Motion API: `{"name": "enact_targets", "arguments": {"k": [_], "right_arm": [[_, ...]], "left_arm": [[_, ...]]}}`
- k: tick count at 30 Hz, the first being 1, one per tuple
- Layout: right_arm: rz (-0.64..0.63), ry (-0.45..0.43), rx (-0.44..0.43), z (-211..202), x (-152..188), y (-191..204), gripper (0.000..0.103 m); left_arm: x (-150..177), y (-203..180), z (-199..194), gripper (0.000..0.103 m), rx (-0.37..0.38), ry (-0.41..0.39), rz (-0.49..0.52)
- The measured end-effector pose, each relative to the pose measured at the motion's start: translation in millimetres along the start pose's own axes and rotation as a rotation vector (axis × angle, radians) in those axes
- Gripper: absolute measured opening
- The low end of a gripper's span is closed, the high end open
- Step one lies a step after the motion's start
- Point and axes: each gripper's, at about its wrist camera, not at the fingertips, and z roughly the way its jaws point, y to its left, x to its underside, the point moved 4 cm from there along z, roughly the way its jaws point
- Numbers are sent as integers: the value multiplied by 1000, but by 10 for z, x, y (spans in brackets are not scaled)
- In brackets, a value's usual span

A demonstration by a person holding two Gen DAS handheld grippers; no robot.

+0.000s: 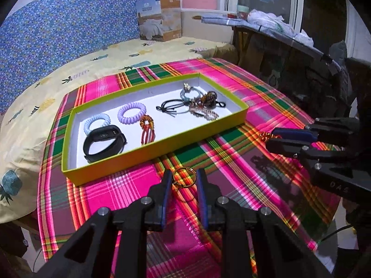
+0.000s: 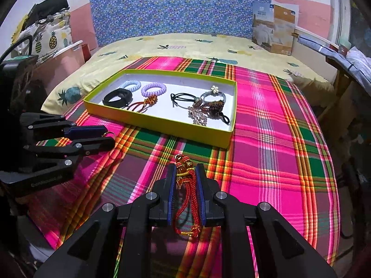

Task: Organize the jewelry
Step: 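Carry the gold ring and red tassel keychain into the box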

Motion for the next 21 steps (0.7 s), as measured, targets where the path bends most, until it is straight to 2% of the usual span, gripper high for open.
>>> {"name": "enact_targets", "arguments": {"k": [11, 21], "right_arm": [[-5, -37, -9, -82, -157, 46, 17], [-47, -80, -18, -64, -481, 80, 17]], "left_arm": [[-130, 237, -204, 22, 3, -57, -65], [-296, 556, -222, 22, -21, -84, -109]]}}
